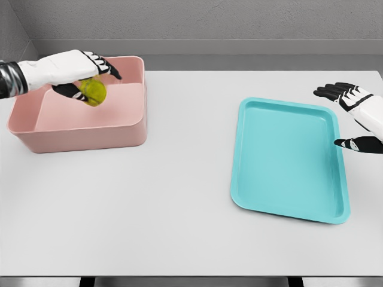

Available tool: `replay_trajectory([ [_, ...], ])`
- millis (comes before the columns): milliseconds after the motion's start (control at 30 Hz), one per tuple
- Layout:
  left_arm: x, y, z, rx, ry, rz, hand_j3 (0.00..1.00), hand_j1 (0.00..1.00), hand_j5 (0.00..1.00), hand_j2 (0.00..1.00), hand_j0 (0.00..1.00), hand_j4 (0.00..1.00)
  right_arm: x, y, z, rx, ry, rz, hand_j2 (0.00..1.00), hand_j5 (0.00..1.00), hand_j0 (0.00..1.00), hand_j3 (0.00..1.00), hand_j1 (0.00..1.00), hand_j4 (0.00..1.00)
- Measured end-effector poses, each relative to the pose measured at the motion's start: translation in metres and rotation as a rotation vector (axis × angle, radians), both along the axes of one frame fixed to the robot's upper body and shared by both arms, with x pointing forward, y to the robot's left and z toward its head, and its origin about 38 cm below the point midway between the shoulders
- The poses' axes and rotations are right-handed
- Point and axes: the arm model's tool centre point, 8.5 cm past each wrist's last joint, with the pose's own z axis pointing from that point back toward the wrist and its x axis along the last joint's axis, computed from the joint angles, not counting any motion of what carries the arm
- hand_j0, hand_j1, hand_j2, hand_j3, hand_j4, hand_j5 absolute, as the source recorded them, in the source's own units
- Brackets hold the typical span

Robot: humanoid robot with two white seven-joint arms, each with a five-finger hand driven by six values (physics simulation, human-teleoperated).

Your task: Put the tennis from the blue tray into the pink basket with both arms

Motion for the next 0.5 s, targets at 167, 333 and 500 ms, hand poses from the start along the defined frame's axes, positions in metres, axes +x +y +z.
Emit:
replay_trajectory([
  [167,-0.001,0.009,0.001,-0.013,-0.001,0.023,1.00,1.00,1.00,1.00,1.00,1.00,0.000,0.000,0.000,0.000,0.000,0.000,1.00,1.00,1.00,1.00,1.00,1.00],
  [333,-0.006,0.045,0.008,0.001,0.000,0.093,1.00,1.00,1.00,1.00,1.00,1.00,0.000,0.000,0.000,0.000,0.000,0.000,1.00,1.00,1.00,1.00,1.00,1.00],
  [500,-0.009,0.093,0.007,-0.013,0.027,0.217,1.00,1.00,1.00,1.00,1.00,1.00,0.000,0.000,0.000,0.000,0.001,-0.001,1.00,1.00,1.00,1.00,1.00,1.00],
])
